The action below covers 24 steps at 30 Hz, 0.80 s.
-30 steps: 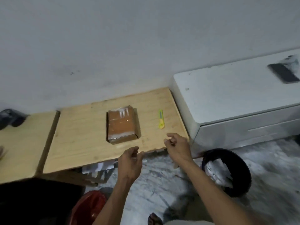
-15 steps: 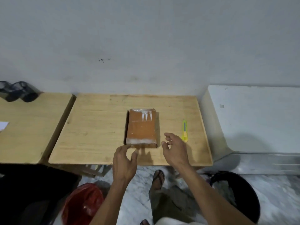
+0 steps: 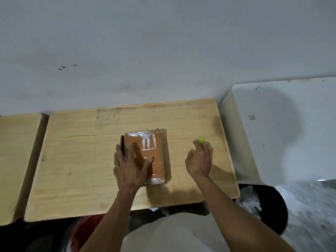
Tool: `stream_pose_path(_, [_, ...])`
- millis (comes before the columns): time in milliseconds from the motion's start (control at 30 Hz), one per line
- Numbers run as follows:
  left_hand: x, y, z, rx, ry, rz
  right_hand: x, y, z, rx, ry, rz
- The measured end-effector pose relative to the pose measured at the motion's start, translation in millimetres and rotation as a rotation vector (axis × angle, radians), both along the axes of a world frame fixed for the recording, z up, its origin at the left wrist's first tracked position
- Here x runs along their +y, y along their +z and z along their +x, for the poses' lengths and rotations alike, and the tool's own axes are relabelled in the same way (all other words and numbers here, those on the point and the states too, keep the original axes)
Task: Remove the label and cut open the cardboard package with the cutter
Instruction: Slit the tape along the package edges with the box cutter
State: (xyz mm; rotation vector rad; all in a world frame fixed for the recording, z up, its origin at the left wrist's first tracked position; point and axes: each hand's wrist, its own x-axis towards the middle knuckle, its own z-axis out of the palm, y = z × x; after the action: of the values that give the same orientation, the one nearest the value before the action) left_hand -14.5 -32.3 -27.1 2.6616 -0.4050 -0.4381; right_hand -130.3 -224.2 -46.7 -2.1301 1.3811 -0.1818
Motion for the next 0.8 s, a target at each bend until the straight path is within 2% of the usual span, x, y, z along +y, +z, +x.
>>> stream_pose_path(200, [-8.1,-11.8,-3.5,-0.019,-0.026,-0.005,-14.0,-20.3,-6.4,0.109,-0.081,-0.008])
stream_pose_path(300, [-8.3,-15.6,-6.3,-0.019,-0.023,-0.006,-14.0,-22.9,-3.5,0.069,-0.101,-0.031])
stream_pose_path(433, [-6.7,-15.4,-7.9,-0.025,-0.021,0.000,-18.1,-24.7,1.6,-0.018,-0.218,0.034])
stream_pose_path(567, [-9.0,-14.8,-8.9,-0.042,-0.018,-0.003,-26.9,-27.6,4.2,-0.027,-0.272,0.116])
stream_pose_path(667, [-10.6,-16.1,-10.5,-0.043,-0.001,0.000,-28.6,-25.1,4.1,0.002,-0.216,0.115])
stream_pose_path(733, [-11.0,-16.6,-13.2,-0.038,-0.001,0.008,-25.2,-14.3,6.4,-0.050,-0.169,0.126])
stream_pose_path(800, [-10.5,-16.3,-13.5,-0.032,-0.001,0.016,-19.5,1.2,15.5,-0.190,-0.178,0.300])
